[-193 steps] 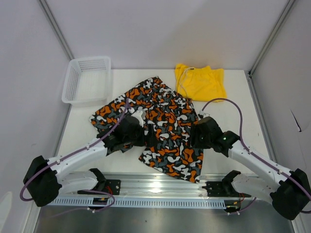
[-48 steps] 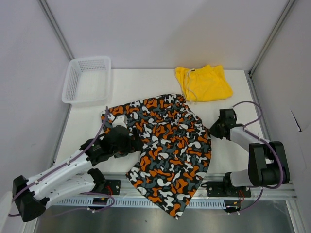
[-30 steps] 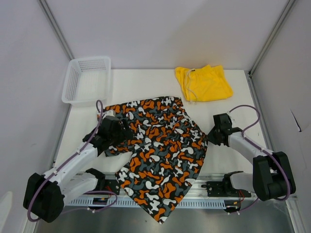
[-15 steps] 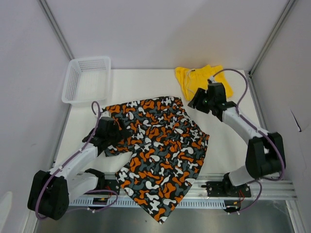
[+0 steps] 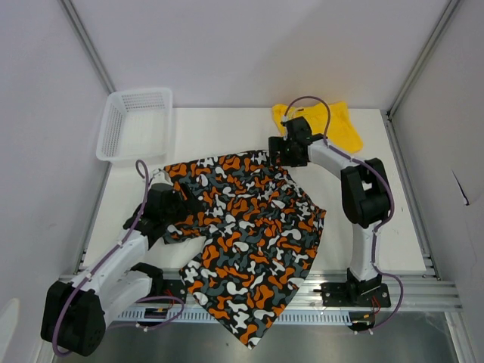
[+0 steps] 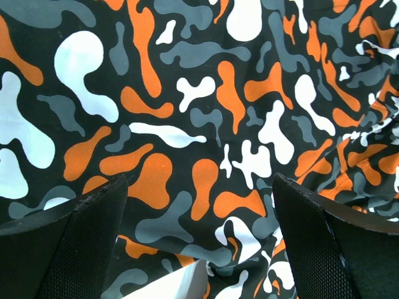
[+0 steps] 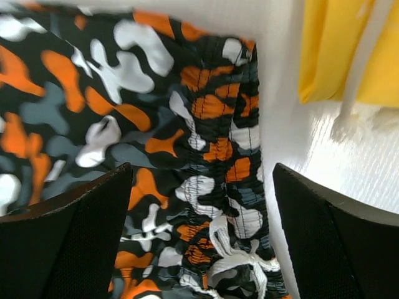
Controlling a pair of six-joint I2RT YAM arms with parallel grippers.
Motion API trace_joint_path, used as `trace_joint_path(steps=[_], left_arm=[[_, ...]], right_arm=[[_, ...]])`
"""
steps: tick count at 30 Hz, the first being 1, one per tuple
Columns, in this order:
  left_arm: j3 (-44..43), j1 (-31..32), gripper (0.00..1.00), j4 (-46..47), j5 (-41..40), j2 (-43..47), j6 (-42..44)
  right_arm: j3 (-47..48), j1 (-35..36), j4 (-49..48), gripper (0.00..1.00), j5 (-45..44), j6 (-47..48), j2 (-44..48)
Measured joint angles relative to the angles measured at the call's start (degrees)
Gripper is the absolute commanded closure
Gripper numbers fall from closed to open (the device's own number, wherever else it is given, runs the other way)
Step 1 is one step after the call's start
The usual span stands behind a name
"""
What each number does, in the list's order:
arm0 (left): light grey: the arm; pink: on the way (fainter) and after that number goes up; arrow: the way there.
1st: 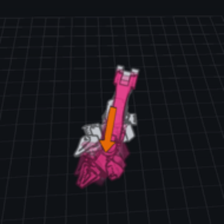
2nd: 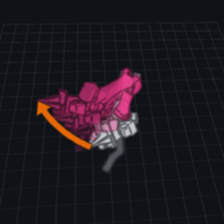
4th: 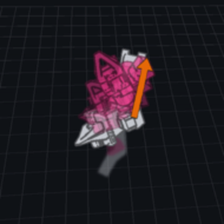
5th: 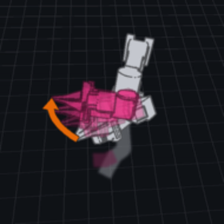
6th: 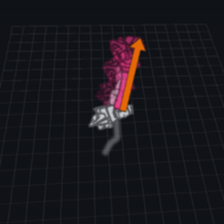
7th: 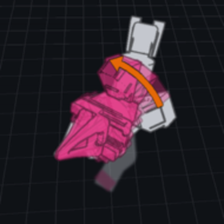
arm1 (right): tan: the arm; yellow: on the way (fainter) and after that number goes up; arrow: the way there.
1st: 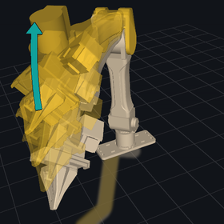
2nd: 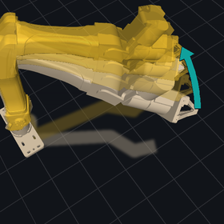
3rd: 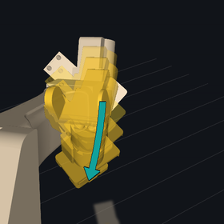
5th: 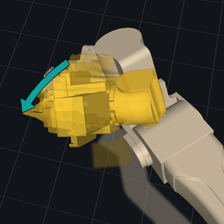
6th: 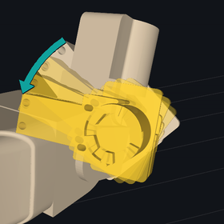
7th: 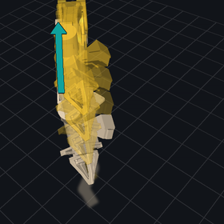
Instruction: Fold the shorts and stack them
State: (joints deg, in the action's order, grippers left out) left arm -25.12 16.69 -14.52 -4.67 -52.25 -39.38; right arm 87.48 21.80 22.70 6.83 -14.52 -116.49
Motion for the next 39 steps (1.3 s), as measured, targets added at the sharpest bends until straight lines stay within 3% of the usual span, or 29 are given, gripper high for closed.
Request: trace_joint_path(steps=[9, 12, 14, 20, 24, 27, 30, 39], left_arm=[[0.1, 0.0, 0.01, 0.0, 0.5, 1.4, 0.0], [0.1, 0.0, 0.01, -0.1, 0.4, 1.8, 0.4], [0.1, 0.0, 0.01, -0.2, 0.2, 1.8, 0.6], [1.4, -3.1, 0.01, 1.1, -0.3, 0.8, 1.2], [3.0, -7.9, 0.01, 1.2, 0.4, -0.4, 2.3], [3.1, -10.3, 0.01, 1.2, 0.5, 0.1, 2.5], [3.3, -11.7, 0.01, 1.6, 0.5, 1.5, 2.6], [3.8, -21.9, 0.01, 5.0, 1.6, -1.8, 3.0]], right_arm=[[5.5, 5.3, 8.4, 0.13, -11.8, 5.9, -4.1], [8.0, 6.3, 10.7, 0.20, -15.4, 6.9, -6.6], [9.1, 6.6, 11.7, 0.27, -16.9, 7.2, -8.3], [12.0, 6.2, 13.3, 0.30, -17.9, 7.3, -10.4], [12.3, 5.7, 13.4, 0.58, -16.6, 7.6, -10.6], [12.3, 4.6, 13.4, 0.61, -14.9, 7.2, -10.7], [12.1, 3.2, 12.9, 0.71, -14.3, 7.0, -10.7], [7.7, 2.3, 7.4, 0.69, -14.6, 6.4, -8.7]])
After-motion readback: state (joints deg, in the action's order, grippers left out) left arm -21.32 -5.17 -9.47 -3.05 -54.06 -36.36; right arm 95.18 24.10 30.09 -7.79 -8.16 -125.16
